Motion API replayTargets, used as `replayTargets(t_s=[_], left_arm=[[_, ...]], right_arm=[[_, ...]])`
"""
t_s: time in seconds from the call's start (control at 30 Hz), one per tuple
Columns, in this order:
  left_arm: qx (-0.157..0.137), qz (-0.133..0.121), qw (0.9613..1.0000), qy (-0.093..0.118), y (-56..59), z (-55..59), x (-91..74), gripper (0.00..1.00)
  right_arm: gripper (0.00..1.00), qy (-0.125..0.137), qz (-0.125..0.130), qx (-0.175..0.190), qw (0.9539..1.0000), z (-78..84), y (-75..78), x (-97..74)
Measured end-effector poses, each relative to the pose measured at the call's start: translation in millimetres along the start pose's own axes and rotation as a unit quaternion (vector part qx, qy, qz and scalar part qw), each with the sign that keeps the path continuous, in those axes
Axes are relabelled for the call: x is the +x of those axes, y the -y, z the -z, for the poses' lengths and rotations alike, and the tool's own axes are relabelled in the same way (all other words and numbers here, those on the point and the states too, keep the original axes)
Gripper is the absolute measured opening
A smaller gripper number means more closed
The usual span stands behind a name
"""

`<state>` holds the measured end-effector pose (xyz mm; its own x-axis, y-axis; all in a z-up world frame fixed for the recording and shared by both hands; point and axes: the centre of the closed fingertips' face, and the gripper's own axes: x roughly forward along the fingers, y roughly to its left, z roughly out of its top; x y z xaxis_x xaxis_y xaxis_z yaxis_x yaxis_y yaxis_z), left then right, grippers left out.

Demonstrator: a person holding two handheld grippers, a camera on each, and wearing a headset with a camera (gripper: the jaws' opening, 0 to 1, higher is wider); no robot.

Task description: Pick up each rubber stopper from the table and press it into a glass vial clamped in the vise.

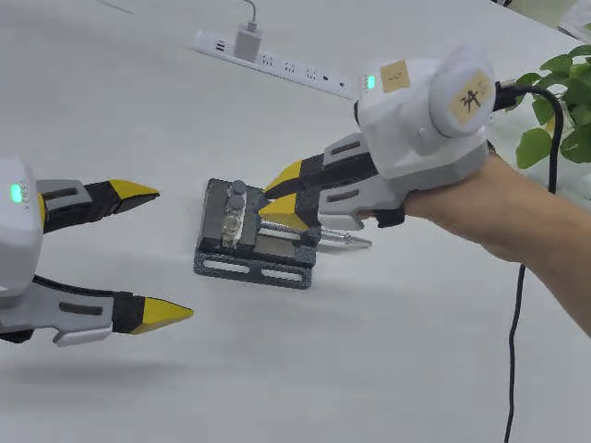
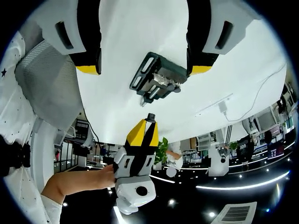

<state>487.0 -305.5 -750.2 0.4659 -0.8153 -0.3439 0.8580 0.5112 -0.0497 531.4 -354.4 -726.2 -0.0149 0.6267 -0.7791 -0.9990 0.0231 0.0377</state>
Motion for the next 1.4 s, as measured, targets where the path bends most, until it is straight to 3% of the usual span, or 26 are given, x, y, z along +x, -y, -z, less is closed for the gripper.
replayTargets(t_s=[0.33,0.67,1.07,1.4], left_arm=[[-0.019,0.001,0.9998,0.01,-1.6,7.8,0.0,0.86],[-0.031,0.004,0.9993,0.021,-3.5,12.4,3.1,0.92],[-0.04,0.005,0.9989,0.025,-5.6,17.7,5.0,0.92],[-0.044,0.004,0.9986,0.03,-6.6,17.5,5.3,0.92]], right_arm=[[0.06,-0.06,0.008,0.003,0.9982,18.1,15.7,32.0],[0.06,-0.101,-0.001,-0.002,0.9948,33.2,18.4,59.3],[0.06,-0.139,-0.004,-0.018,0.9902,40.3,17.7,65.7],[0.06,-0.151,-0.007,-0.029,0.9881,39.6,16.3,65.9]])
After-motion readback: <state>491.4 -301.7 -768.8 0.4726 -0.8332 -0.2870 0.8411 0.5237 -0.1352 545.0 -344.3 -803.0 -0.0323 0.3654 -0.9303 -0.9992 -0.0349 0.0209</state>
